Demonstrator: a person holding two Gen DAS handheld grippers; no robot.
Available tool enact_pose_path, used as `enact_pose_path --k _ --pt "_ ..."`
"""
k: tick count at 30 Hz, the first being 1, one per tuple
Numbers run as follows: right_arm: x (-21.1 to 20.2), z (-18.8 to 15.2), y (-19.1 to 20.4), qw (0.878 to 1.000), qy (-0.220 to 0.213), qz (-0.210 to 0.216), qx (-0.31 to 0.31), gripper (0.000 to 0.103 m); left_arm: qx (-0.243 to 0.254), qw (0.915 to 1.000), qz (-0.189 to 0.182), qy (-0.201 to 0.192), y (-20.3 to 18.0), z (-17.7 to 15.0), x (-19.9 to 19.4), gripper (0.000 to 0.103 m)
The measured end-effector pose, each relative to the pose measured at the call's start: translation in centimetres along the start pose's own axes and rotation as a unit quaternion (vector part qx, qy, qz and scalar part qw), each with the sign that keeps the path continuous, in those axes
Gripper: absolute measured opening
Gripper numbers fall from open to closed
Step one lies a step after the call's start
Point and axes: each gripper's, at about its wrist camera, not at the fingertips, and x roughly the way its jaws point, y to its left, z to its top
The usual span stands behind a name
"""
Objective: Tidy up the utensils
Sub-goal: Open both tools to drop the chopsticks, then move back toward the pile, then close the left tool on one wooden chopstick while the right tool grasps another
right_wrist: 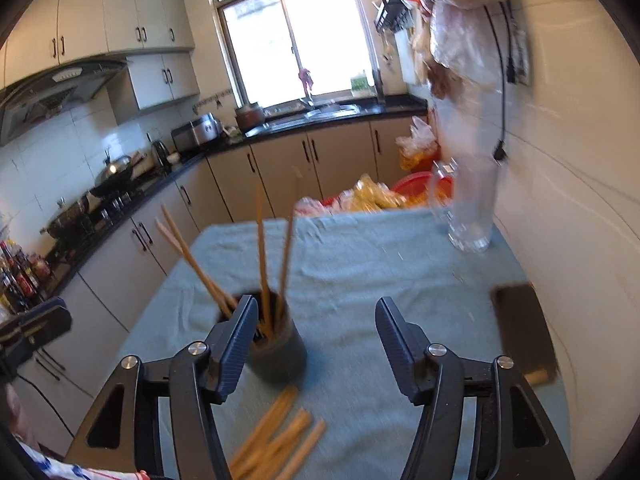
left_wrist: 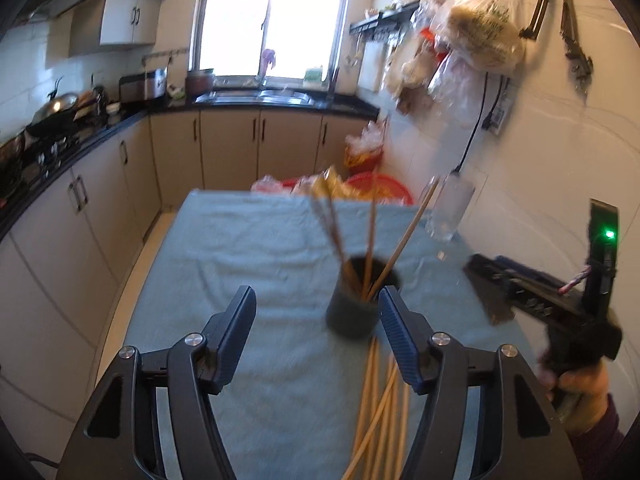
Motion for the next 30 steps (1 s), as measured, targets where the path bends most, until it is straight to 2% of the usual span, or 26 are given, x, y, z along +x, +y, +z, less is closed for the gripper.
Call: enact_pose_path --k 6,8,11,12,13,15,21,23,24,26,27,28,30 --pt "0.1 -7.5 -1.3 0.997 0.076 0.000 0.012 0.067 -0.018 0.9967 -0.013 0.078 1.6 -6.0 2.6 0.063" --pt "0.5 -10.0 -1.3 0.995 0.100 0.010 0.016 0.067 0.003 0.9946 -0.021 0.101 0.7 -7.5 3.9 0.063" --pt "1.0 -12.6 -0.7 0.992 0.126 0.026 0.015 0.067 0.061 0.9889 -0.028 0.132 -1.4 -9.8 6.2 0.060" --pt "1.0 -13.2 -0.5 0.991 0.130 0.030 0.013 0.067 0.082 0.9858 -0.028 0.143 -2.2 -10.7 7.1 0.053" --pt "1.1 -13.6 -0.4 0.991 0.133 0.034 0.011 0.067 0.093 0.9839 -0.027 0.150 -2.7 -11.1 7.6 0.044" --pt "1.0 -14.3 -0.3 0.990 0.136 0.041 0.012 0.067 0.108 0.9783 -0.033 0.174 -3.7 -12.1 9.2 0.036" --pt "0.9 -15.3 -0.4 0.990 0.135 0.044 0.014 0.067 0.108 0.9759 -0.063 0.179 -5.0 -11.9 10.9 0.036" --pt "1.1 -15.2 -0.4 0.989 0.136 0.048 0.018 0.067 0.121 0.9714 -0.084 0.186 -6.1 -11.9 11.4 0.036" --pt "1.2 -15.2 -0.4 0.989 0.136 0.048 0.019 0.067 0.133 0.9684 -0.083 0.194 -6.8 -12.1 11.8 0.036" --pt "1.4 -15.3 -0.5 0.989 0.137 0.049 0.021 0.067 0.159 0.9636 -0.054 0.208 -7.6 -12.4 12.7 0.035" --pt "1.5 -15.2 -0.6 0.989 0.138 0.049 0.021 0.067 0.159 0.9644 -0.052 0.205 -7.6 -12.4 12.8 0.024" --pt "1.6 -15.3 -0.6 0.989 0.138 0.049 0.022 0.067 0.150 0.9662 -0.051 0.203 -7.4 -12.2 12.9 0.008" --pt "1.7 -15.4 -0.6 0.988 0.142 0.051 0.024 0.067 0.113 0.9709 -0.041 0.207 -6.1 -11.4 13.2 0.007"
